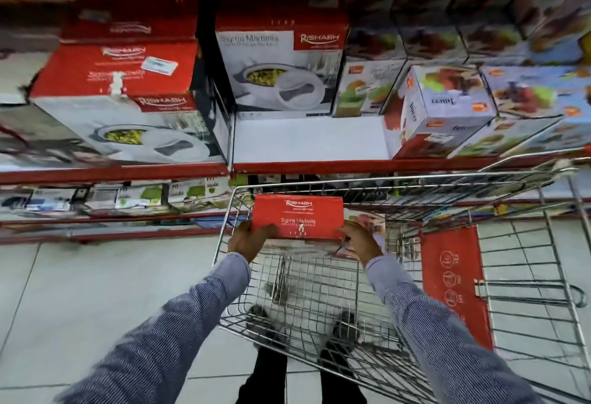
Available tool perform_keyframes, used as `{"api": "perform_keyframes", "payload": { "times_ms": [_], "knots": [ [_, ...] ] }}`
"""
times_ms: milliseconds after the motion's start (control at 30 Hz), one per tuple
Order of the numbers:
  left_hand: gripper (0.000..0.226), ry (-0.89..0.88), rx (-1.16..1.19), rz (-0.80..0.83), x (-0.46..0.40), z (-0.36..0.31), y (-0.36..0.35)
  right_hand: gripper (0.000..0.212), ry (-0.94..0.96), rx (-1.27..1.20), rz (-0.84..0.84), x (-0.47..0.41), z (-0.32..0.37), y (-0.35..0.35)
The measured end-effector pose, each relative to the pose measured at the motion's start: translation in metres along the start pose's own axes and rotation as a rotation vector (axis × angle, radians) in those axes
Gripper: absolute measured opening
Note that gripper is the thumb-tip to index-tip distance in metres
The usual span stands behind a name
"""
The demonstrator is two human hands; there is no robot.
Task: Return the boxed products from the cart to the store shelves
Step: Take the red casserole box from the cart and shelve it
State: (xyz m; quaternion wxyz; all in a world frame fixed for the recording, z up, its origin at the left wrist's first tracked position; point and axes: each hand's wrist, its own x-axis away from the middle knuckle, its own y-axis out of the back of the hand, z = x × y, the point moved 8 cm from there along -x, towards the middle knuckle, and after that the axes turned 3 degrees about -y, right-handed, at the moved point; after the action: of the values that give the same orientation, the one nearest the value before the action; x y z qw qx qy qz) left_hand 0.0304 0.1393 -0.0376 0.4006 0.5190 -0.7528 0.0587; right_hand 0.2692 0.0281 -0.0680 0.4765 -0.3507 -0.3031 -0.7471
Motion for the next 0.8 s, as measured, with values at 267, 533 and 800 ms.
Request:
{"api": "perform_keyframes", "payload": {
  "times_ms": [267, 533, 800],
  "knots": [
    [0.050, -0.124, 0.249, -0.139, 0.056, -0.028, 0.056, 0.020, 0.372, 0.057, -0.190, 0.098, 0.073, 0.030],
    [0.038, -0.455, 0.129, -0.339, 0.133, -0.129, 0.113, 0.018, 0.672, -0.087, -0.280, 0.175, 0.163, 0.052],
    [0.039, -0.572, 0.217, -0.437, 0.146, -0.189, 0.137, 0.029, 0.822, -0.008, -0.342, 0.204, 0.226, 0.059]
  ]
}}
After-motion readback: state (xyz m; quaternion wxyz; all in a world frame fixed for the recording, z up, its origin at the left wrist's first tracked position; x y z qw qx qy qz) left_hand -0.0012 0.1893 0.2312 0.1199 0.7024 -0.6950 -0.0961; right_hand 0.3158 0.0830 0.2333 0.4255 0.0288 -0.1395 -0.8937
